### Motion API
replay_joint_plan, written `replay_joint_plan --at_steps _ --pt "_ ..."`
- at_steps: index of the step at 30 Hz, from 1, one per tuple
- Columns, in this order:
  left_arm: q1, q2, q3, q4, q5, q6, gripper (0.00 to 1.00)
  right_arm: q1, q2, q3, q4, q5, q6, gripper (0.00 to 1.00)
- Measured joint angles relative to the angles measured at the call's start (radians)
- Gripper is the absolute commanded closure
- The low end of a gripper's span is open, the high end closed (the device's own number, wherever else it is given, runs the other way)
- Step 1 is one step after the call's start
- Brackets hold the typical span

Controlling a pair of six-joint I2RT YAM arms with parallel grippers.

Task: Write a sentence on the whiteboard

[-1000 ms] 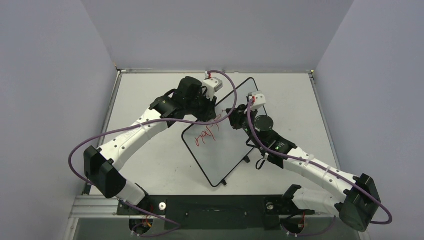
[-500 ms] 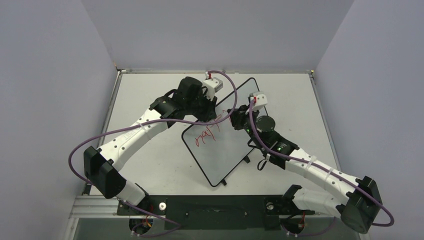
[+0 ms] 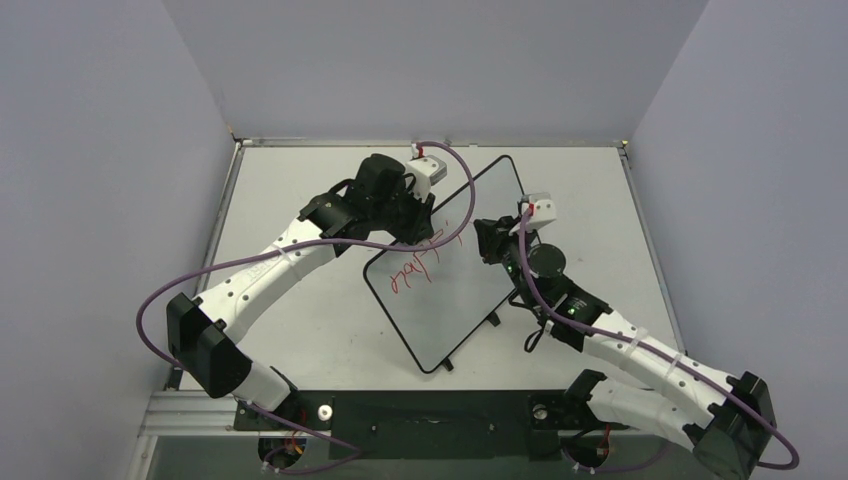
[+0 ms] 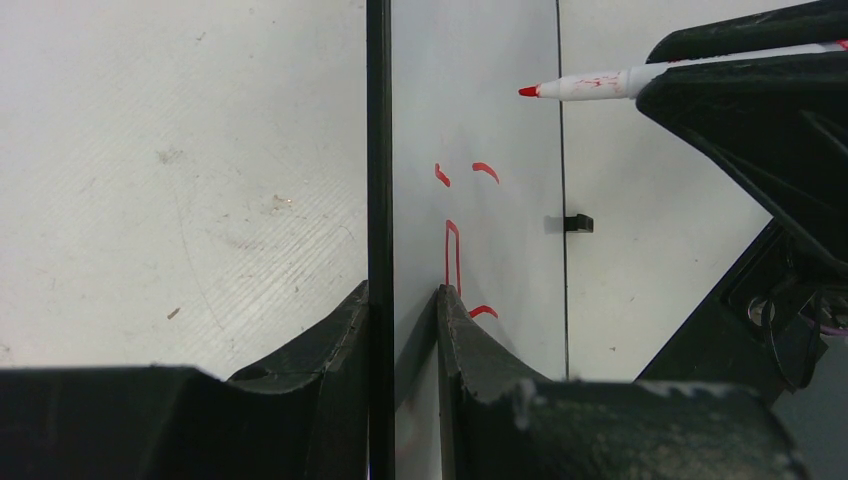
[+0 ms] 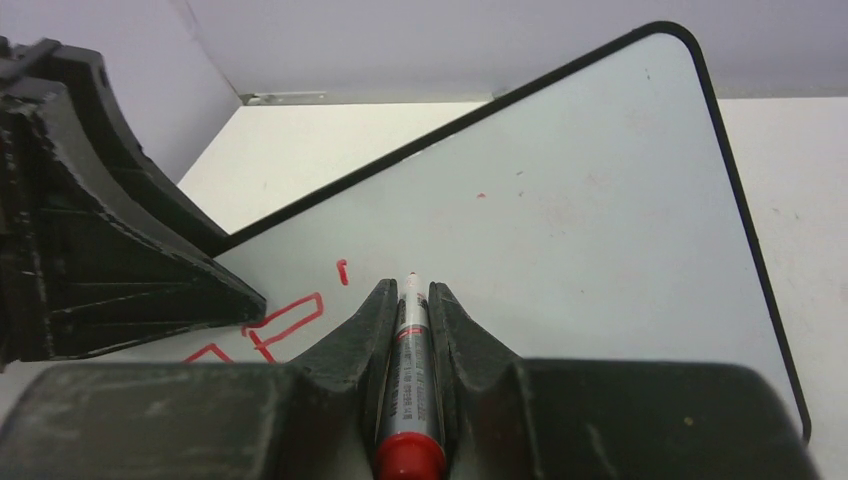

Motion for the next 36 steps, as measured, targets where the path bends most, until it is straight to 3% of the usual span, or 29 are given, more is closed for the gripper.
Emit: replay_joint_plan --at_steps 17,36 --pt "0.0 -0.002 0.0 0.0 0.0 0.0 1.0 -0.011 0.095 -0.012 0.014 0.039 -0.003 1.0" --pt "0.0 -0.002 -0.004 -0.001 -0.012 -0.005 1.0 -0.013 0.083 -0.094 0.061 0.043 0.001 1.0"
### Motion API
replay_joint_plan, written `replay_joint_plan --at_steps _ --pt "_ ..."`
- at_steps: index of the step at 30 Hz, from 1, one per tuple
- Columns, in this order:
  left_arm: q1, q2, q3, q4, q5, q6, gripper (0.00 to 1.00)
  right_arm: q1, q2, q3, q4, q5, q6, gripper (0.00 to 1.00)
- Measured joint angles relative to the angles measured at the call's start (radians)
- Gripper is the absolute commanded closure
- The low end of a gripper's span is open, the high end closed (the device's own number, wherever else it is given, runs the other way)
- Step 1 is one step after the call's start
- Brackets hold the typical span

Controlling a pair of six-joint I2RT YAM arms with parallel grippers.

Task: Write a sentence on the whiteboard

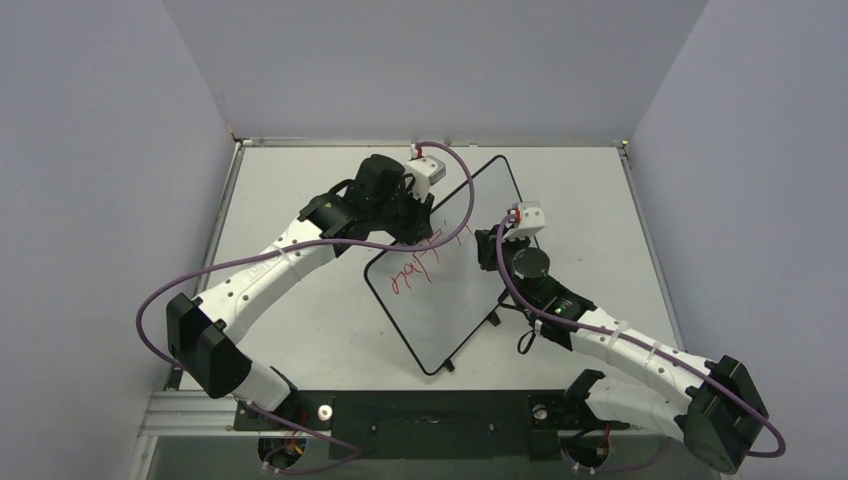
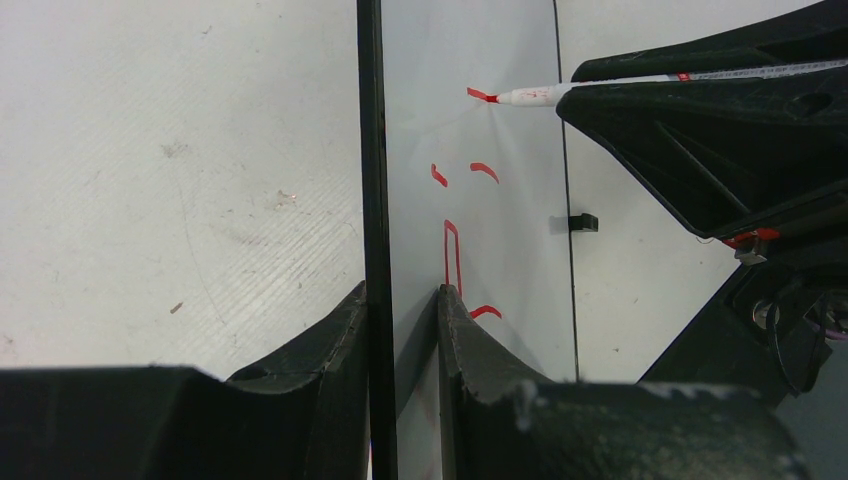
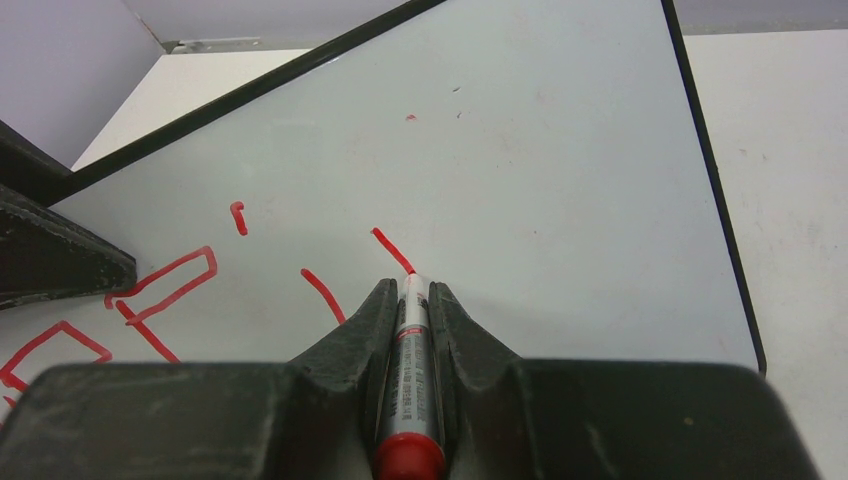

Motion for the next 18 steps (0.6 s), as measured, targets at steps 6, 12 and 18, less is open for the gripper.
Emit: replay_joint_plan --at_steps 6,12,18 --pt "0.0 0.0 0.0 0.0 0.0 0.0 1.0 0.0 0.002 0.012 -0.01 -0.001 -0.001 1.0" --pt "0.0 0.0 0.0 0.001 0.001 0.001 1.0 0.0 0.031 0.081 -0.015 -0.008 -0.005 1.0" --pt "0.0 0.0 0.0 0.0 -0.001 0.0 1.0 -0.006 0.066 0.112 -0.008 -0.009 -0.013 1.0"
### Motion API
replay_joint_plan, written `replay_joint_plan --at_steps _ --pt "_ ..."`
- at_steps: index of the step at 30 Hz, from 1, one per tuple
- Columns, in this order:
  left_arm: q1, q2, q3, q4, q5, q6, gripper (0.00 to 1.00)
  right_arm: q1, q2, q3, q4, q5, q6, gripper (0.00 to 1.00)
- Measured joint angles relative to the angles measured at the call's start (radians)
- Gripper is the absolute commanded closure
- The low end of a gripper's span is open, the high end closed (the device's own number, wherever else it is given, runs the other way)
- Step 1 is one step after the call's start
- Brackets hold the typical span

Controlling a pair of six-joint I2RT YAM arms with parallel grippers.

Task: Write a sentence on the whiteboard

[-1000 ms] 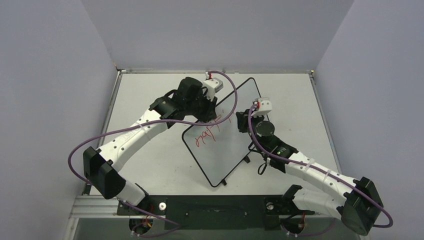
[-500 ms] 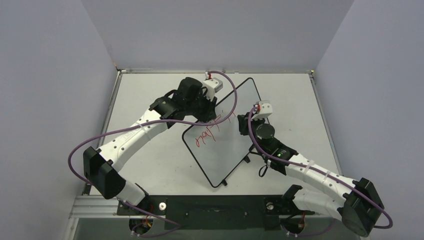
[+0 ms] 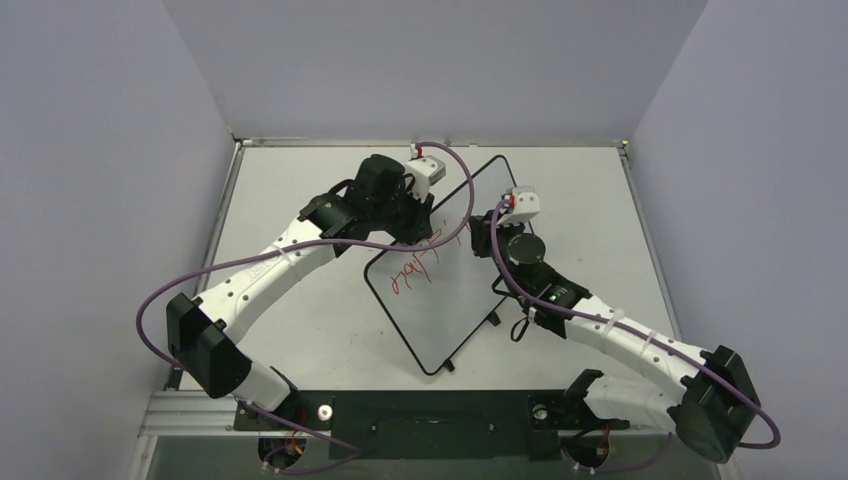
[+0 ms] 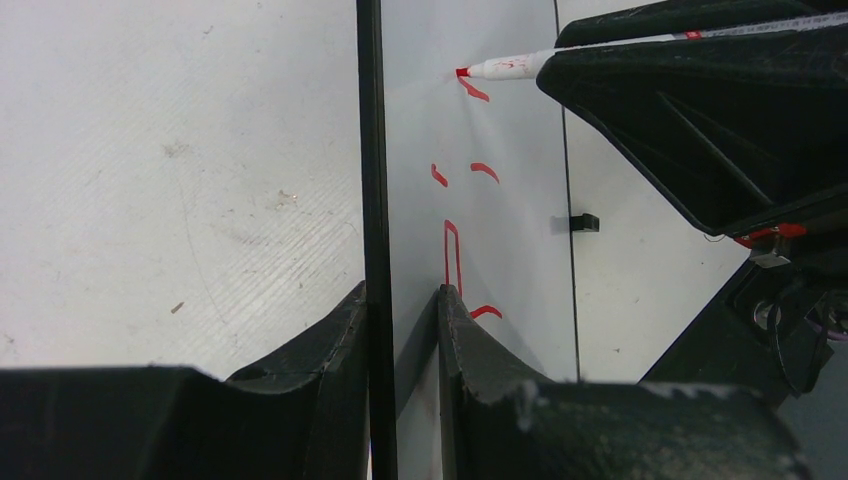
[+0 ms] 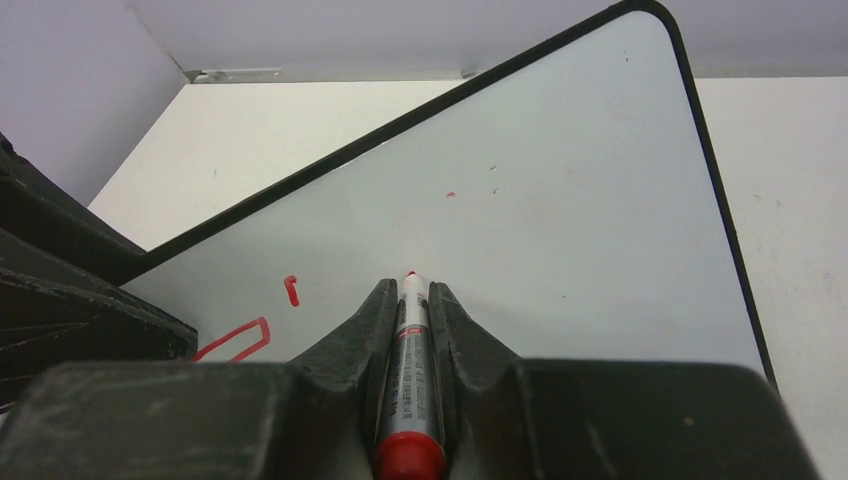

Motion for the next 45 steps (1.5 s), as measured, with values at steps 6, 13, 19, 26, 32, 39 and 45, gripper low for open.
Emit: replay_joint_plan --at_steps 6,13,19,26,32,39,45 --pt "0.0 0.0 0.0 0.0 -0.001 0.0 1.0 -0.03 0.005 0.006 0.0 -0.003 -0.014 1.0" --pt "0.0 0.0 0.0 0.0 0.001 0.003 1.0 -0.08 0.005 0.006 -0.002 -0.022 -0.017 1.0" --pt "0.0 0.0 0.0 0.0 0.001 0.004 1.0 -0.097 0.002 -0.005 -0.004 -0.051 -0.002 1.0" --pt "0.0 0.0 0.0 0.0 0.0 0.004 1.0 -0.098 -0.041 -0.057 -0.017 -0.074 0.024 1.0" --pt "0.0 0.0 0.0 0.0 0.0 0.005 1.0 -0.098 -0.072 -0.065 -0.04 -0.082 0.034 1.0" --pt "0.0 0.0 0.0 0.0 0.0 0.005 1.0 -0.132 -0.132 -0.065 -0.051 -0.093 0.047 1.0" --pt "-0.001 0.0 0.0 0.0 0.0 0.005 1.0 -0.156 -0.114 -0.061 -0.048 -0.107 0.056 1.0"
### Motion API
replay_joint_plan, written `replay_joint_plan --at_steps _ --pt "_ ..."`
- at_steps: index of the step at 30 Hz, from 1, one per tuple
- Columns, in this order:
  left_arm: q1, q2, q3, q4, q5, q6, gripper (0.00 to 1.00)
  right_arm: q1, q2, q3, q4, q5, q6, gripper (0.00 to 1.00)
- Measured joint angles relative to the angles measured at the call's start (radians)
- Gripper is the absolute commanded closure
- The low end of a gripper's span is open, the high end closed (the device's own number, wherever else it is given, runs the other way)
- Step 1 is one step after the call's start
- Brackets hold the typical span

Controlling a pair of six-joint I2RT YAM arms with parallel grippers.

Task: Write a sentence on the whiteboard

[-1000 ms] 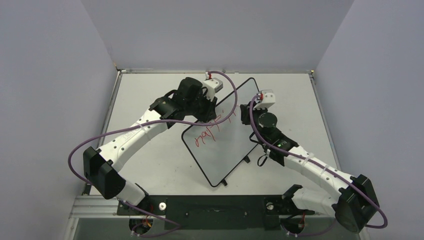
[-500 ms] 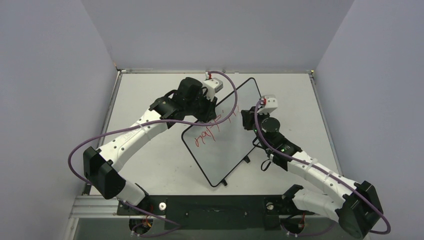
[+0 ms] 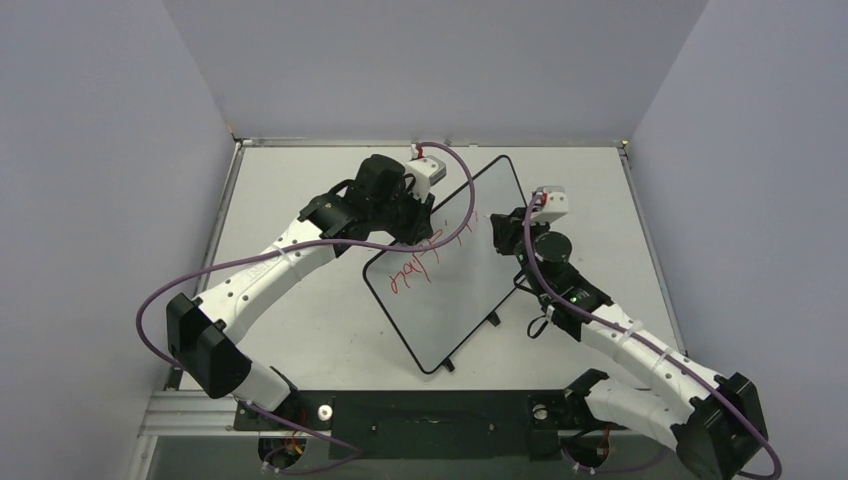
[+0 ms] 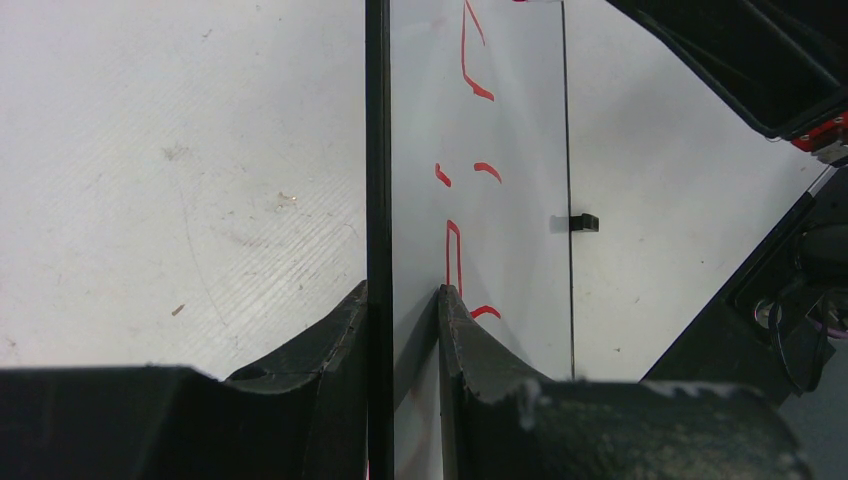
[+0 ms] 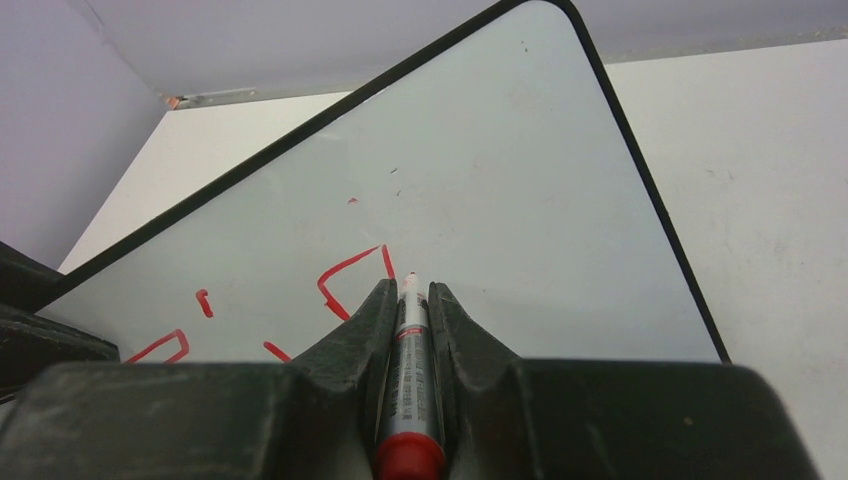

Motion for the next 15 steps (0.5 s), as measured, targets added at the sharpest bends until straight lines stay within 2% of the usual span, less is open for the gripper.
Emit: replay_joint_plan --at_steps 15 --pt "0.0 0.0 0.0 0.0 -0.001 0.0 1.0 -0.053 0.11 0.037 0.052 -0.064 0.005 1.0"
